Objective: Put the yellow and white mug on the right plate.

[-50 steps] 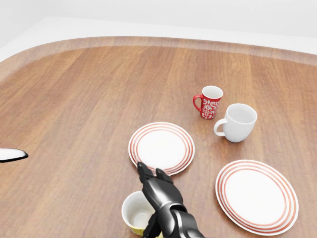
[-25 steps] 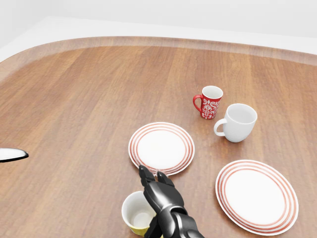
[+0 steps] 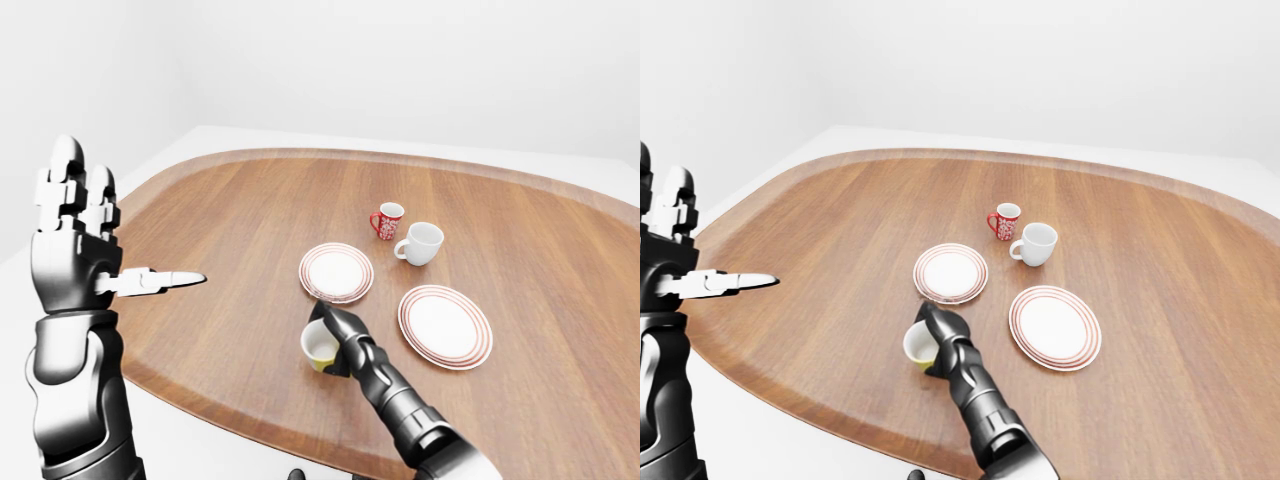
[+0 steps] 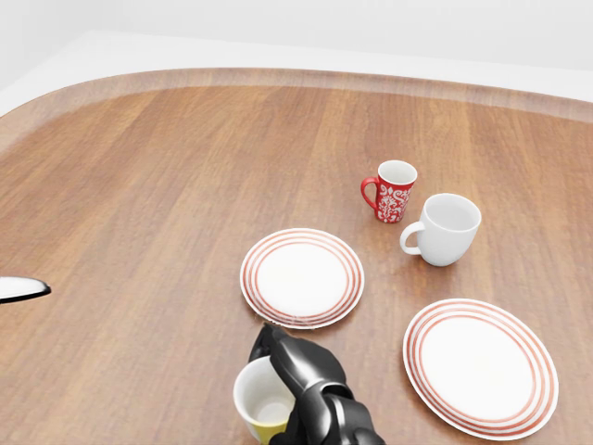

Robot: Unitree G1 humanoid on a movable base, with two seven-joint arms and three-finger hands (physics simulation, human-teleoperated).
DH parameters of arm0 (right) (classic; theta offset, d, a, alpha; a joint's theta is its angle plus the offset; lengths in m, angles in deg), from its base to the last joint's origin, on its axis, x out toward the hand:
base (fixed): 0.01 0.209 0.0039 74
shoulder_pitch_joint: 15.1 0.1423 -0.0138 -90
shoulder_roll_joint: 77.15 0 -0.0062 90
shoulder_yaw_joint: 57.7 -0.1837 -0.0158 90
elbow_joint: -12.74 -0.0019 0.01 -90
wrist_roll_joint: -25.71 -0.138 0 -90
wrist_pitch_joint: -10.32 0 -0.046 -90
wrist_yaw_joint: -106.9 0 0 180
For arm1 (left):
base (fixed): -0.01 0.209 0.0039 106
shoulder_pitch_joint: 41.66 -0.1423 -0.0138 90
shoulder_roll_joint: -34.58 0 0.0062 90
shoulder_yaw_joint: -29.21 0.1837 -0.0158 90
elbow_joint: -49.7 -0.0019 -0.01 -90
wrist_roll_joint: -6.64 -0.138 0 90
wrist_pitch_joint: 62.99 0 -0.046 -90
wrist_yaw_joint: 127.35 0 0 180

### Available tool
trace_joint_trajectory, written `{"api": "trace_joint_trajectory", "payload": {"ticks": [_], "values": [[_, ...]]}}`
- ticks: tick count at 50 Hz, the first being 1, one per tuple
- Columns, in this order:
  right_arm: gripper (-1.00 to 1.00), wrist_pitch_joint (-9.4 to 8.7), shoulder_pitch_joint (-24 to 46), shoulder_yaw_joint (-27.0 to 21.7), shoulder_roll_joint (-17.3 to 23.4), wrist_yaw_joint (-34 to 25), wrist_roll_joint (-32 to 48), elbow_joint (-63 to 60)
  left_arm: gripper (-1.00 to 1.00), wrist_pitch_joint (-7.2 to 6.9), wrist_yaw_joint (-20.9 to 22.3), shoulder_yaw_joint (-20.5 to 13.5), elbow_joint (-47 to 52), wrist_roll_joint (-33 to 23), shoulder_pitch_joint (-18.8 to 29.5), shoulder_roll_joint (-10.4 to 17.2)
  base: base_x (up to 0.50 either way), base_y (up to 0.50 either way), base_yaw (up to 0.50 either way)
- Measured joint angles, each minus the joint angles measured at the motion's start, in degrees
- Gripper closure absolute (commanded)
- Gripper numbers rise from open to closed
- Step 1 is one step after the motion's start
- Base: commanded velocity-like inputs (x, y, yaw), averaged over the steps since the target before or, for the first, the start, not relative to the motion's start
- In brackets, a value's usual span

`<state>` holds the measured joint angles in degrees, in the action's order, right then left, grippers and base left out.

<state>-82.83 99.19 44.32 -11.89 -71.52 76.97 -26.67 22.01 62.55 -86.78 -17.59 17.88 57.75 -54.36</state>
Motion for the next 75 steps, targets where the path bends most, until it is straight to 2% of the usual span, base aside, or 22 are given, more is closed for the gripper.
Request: {"api": "trace_joint_trajectory", "payload": {"ticks": [9,29,75], "values": [[1.00,-1.86,-0.55,-0.49,0.91,-1.52,-0.79,-5.06,-1.00,0.00,-0.03,0.04,-0.03,-0.02,-0.01,-0.02,0.00,0.00,0.00],[1.00,-1.86,-0.02,-1.95,3.04,-4.41,-2.91,-11.12,-1.00,0.00,-0.04,0.10,-0.24,-0.04,0.04,0.00,0.00,0.00,0.00],[1.00,-1.86,0.07,-1.96,3.46,-4.85,-3.52,-12.08,-1.00,0.00,-0.05,0.11,-0.28,-0.03,0.05,0.01,0.00,0.00,0.00]]}}
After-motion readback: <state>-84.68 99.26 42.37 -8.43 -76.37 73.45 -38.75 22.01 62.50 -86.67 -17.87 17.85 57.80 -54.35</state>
